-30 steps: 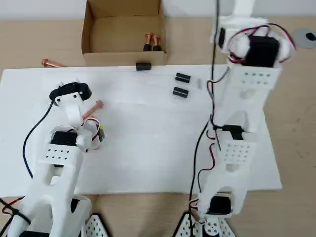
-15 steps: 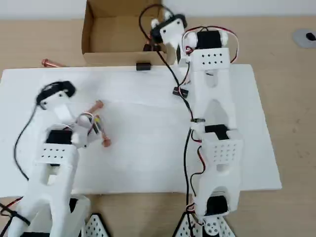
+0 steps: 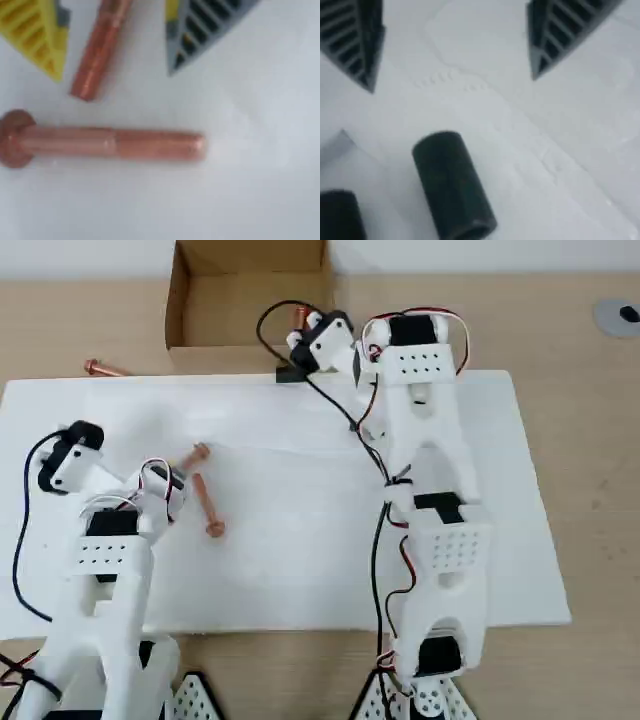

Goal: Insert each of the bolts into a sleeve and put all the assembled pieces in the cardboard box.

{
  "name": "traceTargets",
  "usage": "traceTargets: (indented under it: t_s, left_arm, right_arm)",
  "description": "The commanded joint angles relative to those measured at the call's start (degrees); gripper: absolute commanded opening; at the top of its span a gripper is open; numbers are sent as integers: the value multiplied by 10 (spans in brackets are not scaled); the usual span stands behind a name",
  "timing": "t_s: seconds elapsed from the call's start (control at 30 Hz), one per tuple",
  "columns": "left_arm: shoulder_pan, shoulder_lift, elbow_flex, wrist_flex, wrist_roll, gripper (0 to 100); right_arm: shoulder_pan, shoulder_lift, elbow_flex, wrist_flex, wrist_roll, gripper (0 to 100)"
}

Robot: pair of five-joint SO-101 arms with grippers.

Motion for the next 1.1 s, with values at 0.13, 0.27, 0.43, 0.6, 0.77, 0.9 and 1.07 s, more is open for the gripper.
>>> traceTargets:
  t_s: [0.13,0.27,0.43,0.6,0.77,0.9,1.07]
  left_arm:
    - [-4,-10,-4,-9,73,153]
    - [-4,-10,-4,-10,74,153]
    - [-4,-10,-4,-10,73,153]
    - [-4,-10,-4,-10,73,153]
    - [-4,-10,-4,-10,73,153]
    - [-4,-10,-4,-10,73,153]
    - [-4,-10,-4,-10,72,153]
  right_arm:
    - [-2,22,12,-37,105,239]
    - [-1,60,-21,-36,127,239]
    - [-2,116,-81,-34,128,239]
    - [-2,172,-138,-25,135,239]
    - [-2,214,-186,12,136,225]
    - [-2,232,-219,43,148,157]
    - [-2,232,-227,44,151,111]
